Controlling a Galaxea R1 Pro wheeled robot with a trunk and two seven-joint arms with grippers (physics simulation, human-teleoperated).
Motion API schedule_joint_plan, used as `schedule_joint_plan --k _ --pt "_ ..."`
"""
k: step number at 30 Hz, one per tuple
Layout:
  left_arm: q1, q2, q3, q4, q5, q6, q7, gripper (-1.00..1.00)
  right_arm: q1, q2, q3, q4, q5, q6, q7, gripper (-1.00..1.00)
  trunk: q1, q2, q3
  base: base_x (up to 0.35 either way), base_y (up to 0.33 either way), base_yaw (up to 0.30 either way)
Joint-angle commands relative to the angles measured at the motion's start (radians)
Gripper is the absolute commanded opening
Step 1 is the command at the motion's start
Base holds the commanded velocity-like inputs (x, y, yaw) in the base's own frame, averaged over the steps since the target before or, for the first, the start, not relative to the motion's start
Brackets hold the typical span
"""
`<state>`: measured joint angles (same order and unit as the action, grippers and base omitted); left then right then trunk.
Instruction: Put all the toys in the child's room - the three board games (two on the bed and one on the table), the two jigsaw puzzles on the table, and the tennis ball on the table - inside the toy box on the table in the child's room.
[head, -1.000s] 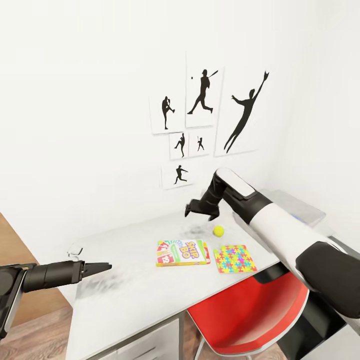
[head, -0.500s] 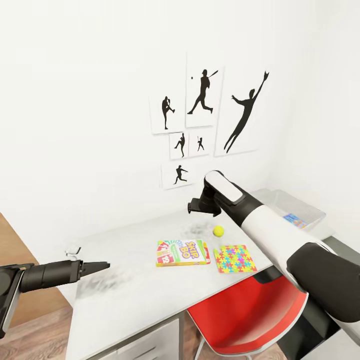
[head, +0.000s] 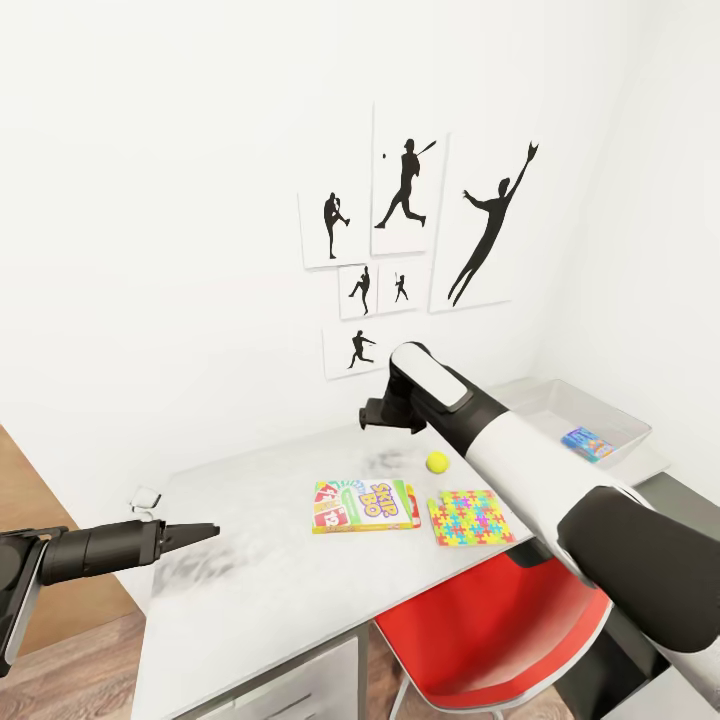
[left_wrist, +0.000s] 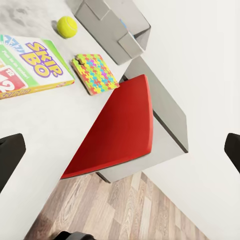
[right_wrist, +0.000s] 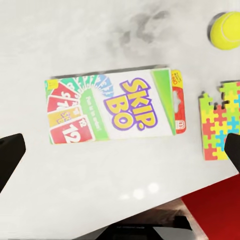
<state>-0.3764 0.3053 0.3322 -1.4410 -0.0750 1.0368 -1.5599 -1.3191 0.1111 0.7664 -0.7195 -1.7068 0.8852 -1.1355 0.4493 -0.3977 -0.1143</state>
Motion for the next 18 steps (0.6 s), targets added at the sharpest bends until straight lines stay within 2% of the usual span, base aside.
schedule_joint_plan --k 1,5,9,14,18 --pt "-0.001 0.0 0.001 -0.001 -0.008 0.01 -0.008 1.0 -0.002 0.007 0.004 0.0 -0.007 0.003 -0.009 1.0 0.001 -0.002 -0.002 0.0 0.0 0.0" --pt "-0.001 0.0 0.002 -0.001 -0.007 0.01 -0.008 1.0 0.0 0.022 0.007 0.0 -0.004 0.001 -0.009 1.0 0.001 -0.002 -0.002 0.0 0.0 0.0" --pt "-0.001 0.0 0.002 -0.001 -0.007 0.01 -0.008 1.0 0.001 0.049 0.015 0.004 0.031 -0.002 -0.009 1.0 0.001 -0.002 -0.002 0.0 0.0 0.0" --pt "-0.001 0.0 0.001 -0.001 -0.008 0.01 -0.008 1.0 0.001 0.059 0.012 0.007 0.079 -0.002 -0.002 1.0 0.001 -0.002 -0.002 0.0 0.0 0.0" --pt "-0.001 0.0 0.001 -0.001 -0.008 0.01 -0.008 1.0 0.001 0.059 0.011 0.007 0.088 -0.002 0.0 1.0 0.001 -0.002 -0.002 0.0 0.0 0.0"
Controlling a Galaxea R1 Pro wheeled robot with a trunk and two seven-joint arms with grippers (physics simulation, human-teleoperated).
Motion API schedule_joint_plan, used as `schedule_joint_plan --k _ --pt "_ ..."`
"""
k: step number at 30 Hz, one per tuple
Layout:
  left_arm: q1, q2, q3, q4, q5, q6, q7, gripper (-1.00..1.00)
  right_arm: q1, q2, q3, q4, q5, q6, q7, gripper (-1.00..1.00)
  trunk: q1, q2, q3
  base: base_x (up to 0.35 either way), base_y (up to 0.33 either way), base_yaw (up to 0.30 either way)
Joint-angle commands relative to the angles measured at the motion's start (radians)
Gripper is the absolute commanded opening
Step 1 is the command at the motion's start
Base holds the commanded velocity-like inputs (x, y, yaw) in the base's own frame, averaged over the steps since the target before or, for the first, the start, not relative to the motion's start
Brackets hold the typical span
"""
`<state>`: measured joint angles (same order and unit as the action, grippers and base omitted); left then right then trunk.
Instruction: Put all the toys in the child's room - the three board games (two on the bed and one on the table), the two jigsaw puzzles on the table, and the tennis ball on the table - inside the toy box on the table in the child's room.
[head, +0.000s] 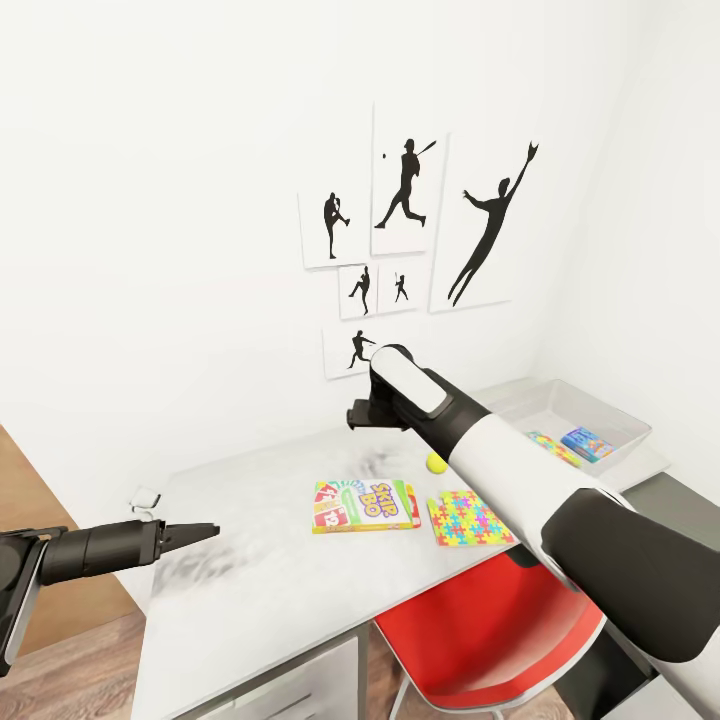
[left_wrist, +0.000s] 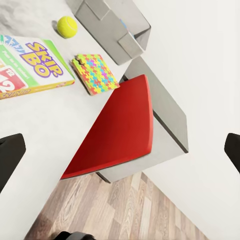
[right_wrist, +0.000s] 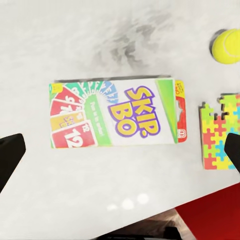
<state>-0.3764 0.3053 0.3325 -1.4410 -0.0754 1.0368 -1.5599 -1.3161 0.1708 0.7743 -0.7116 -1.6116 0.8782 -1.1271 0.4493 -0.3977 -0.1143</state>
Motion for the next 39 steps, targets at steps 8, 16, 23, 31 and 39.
schedule_joint_plan --k 8,16,23,31,39 --pt "-0.001 0.0 0.001 -0.001 -0.007 0.01 -0.008 1.0 -0.002 0.0 0.003 0.0 -0.002 0.007 -0.004 1.0 0.001 -0.002 -0.002 0.0 0.0 0.0" --pt "-0.001 0.0 0.0 -0.001 -0.008 0.01 -0.008 1.0 -0.002 0.001 0.003 -0.001 -0.003 0.007 -0.003 1.0 0.001 -0.002 -0.002 0.0 0.005 0.0" --pt "-0.001 0.0 0.0 -0.001 -0.008 0.01 -0.008 1.0 -0.003 0.002 0.004 -0.002 -0.002 0.007 -0.003 1.0 0.001 -0.002 -0.002 0.0 0.01 0.071" --pt "-0.001 0.0 0.0 -0.001 -0.007 0.01 -0.008 1.0 -0.003 0.003 0.004 -0.002 -0.002 0.006 -0.003 1.0 0.001 -0.002 -0.002 0.0 0.001 0.253" --pt "-0.001 0.0 0.0 -0.001 -0.006 0.01 -0.008 1.0 -0.003 0.003 0.004 -0.003 -0.002 0.005 -0.003 1.0 0.001 -0.002 -0.002 0.0 0.0 0.144"
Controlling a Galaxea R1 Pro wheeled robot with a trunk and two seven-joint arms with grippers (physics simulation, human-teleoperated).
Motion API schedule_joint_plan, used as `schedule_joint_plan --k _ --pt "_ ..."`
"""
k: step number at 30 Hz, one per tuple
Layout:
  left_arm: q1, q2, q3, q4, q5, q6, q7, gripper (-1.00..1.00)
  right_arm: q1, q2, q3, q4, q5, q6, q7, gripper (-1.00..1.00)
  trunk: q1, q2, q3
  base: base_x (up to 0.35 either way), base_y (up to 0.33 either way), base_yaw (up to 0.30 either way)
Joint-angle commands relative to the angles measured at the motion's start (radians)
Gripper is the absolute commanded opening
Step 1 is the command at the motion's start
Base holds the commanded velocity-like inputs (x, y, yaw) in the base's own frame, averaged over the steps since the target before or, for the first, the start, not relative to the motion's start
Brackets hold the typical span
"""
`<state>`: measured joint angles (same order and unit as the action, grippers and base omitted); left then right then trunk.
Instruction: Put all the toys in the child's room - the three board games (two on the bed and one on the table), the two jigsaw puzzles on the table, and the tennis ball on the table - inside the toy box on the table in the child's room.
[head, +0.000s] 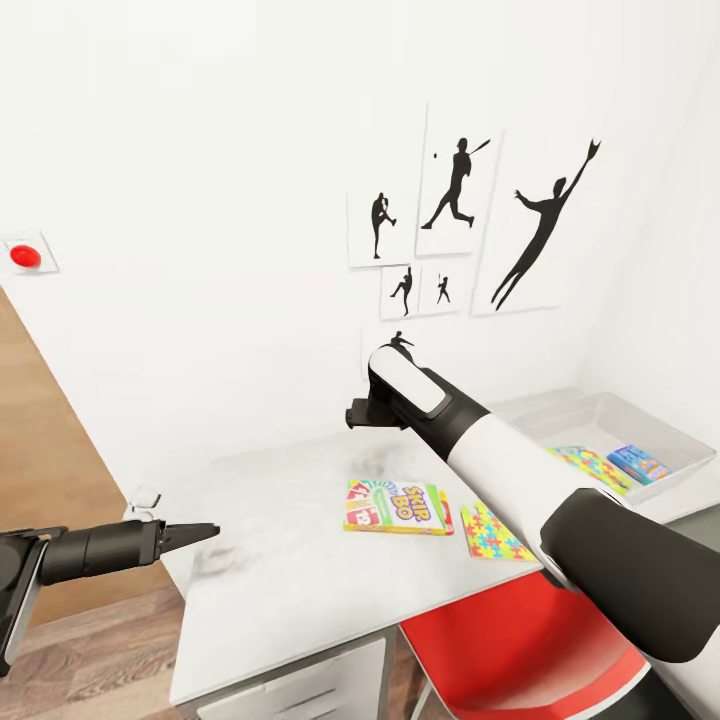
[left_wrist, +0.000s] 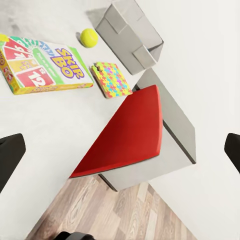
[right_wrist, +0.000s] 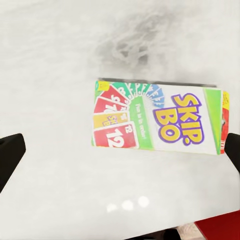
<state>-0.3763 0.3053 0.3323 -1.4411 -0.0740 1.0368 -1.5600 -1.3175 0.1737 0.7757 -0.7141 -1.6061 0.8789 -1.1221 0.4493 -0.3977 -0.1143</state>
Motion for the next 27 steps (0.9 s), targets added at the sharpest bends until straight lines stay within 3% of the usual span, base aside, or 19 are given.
schedule_joint_plan --k 1,27 --pt "-0.001 0.0 0.001 -0.001 -0.008 0.01 -0.008 1.0 -0.002 0.0 0.003 -0.001 -0.008 0.005 -0.008 1.0 0.001 -0.002 -0.002 0.0 0.0 0.031" --pt "-0.001 0.0 0.001 -0.001 -0.005 0.01 -0.009 1.0 -0.002 -0.002 0.004 -0.007 -0.007 0.006 -0.008 1.0 0.001 -0.002 -0.002 0.0 0.019 0.003"
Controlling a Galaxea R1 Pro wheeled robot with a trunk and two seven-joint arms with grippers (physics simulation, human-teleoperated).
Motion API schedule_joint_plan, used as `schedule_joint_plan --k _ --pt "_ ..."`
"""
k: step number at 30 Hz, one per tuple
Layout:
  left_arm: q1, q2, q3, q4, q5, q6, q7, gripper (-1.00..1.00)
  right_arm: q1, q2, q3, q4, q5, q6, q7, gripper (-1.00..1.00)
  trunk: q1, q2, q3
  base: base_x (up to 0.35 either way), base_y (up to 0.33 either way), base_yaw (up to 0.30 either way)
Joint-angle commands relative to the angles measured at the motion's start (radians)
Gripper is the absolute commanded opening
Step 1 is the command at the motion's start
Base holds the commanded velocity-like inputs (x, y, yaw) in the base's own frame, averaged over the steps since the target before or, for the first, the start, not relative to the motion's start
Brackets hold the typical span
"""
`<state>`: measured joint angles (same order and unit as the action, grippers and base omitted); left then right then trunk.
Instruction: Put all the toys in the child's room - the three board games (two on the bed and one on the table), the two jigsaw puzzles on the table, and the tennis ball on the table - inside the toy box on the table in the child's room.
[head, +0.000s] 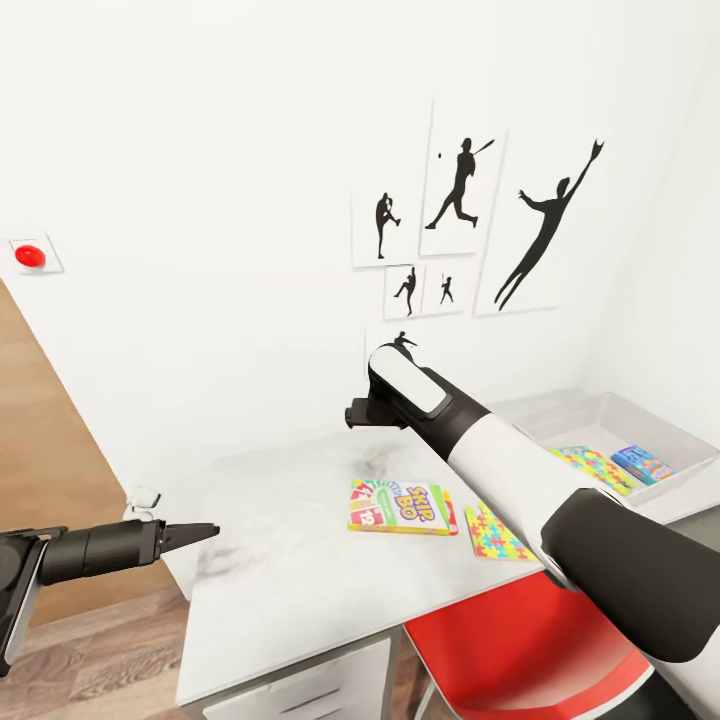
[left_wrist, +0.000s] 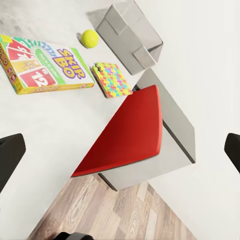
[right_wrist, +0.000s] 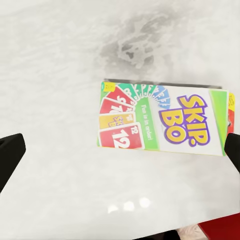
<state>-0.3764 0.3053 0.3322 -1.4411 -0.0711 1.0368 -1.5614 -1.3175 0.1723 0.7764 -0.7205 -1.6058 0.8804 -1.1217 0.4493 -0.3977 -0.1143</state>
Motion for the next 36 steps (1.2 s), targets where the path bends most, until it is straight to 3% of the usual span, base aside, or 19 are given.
schedule_joint_plan --k 1,36 --pt "-0.001 0.0 0.001 -0.001 -0.007 0.01 -0.008 1.0 -0.002 0.0 0.003 0.0 -0.007 0.004 -0.009 1.0 0.001 -0.002 -0.002 0.0 0.01 0.0" --pt "-0.001 0.0 0.002 -0.001 -0.007 0.01 -0.008 1.0 -0.002 -0.008 0.001 -0.001 -0.008 0.005 -0.007 1.0 0.001 -0.002 -0.002 0.02 0.058 0.0"
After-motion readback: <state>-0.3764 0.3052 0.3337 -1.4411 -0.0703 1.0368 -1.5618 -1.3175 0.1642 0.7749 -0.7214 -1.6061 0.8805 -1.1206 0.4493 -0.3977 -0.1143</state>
